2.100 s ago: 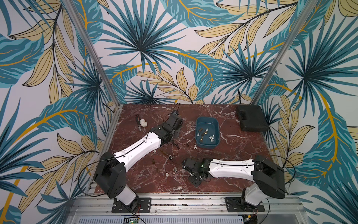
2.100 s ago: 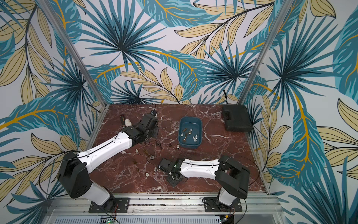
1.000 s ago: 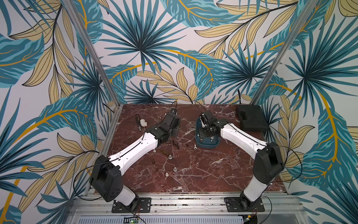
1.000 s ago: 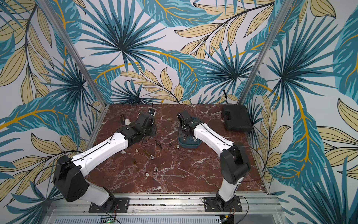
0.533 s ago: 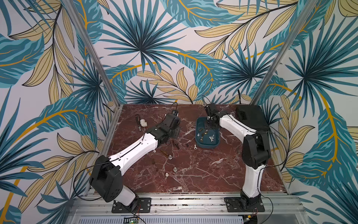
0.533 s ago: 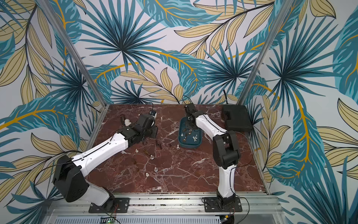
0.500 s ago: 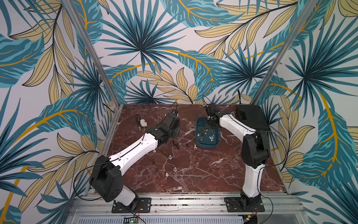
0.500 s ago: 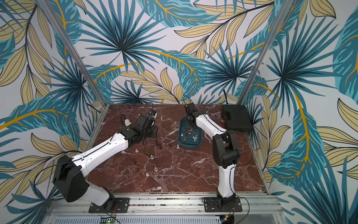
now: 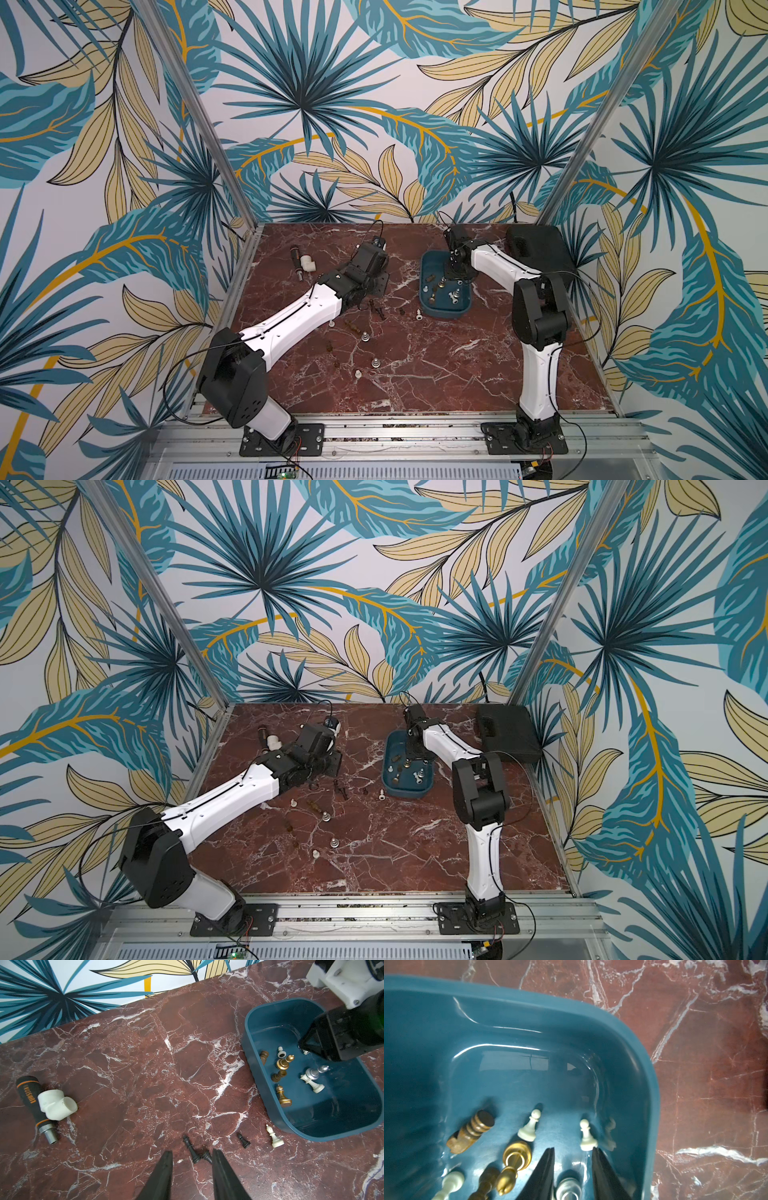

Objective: Put the chess pieces into the storage box
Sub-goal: Place the chess piece in the storage box, then pick up the chess piece at the center of the board.

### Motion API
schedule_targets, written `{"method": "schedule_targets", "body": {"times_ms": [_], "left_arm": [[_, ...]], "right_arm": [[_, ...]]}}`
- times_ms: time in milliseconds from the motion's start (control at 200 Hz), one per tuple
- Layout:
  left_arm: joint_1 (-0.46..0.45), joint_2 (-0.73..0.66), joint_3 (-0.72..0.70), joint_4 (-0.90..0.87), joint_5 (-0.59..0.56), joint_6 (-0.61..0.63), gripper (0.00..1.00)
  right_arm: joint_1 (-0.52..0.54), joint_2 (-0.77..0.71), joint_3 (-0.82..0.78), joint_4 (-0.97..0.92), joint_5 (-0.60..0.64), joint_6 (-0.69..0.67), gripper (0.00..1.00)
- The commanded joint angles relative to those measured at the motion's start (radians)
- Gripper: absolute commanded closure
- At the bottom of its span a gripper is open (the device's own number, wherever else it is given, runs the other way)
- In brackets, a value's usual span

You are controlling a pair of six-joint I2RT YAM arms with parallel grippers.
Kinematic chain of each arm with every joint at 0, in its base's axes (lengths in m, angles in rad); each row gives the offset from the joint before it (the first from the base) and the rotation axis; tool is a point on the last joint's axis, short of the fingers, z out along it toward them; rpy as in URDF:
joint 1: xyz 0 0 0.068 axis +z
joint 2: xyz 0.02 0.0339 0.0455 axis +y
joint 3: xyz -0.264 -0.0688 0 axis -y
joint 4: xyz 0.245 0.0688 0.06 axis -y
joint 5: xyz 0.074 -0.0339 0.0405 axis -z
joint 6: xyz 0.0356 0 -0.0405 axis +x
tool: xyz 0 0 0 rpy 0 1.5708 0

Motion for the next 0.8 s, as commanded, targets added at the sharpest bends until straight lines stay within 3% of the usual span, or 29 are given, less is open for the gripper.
{"method": "schedule_targets", "body": {"times_ms": [0,235,401,631,796], "left_arm": [[0.005,0.027,0.039,-0.017,0.03,0.012,0.64],[0.004,0.143,0.1,-0.105,0.17,-0.087,0.64],[-0.015,0.219,0.096,-0.068,0.302,-0.165,0.64],[-0.075,0.248,0.055,0.063,0.367,-0.321,0.64],[-0.123,0.304,0.093,0.075,0.355,-0.345,0.64]], "right_arm": [[0.002,-0.061,0.006,-0.026,-0.026,0.01,0.64],[0.003,-0.266,-0.108,0.042,-0.078,0.067,0.64],[0.004,-0.406,-0.207,0.094,-0.067,0.086,0.64],[0.004,-0.51,-0.285,0.121,-0.017,0.076,0.63],[0.004,-0.529,-0.303,0.126,-0.013,0.074,0.64]]}}
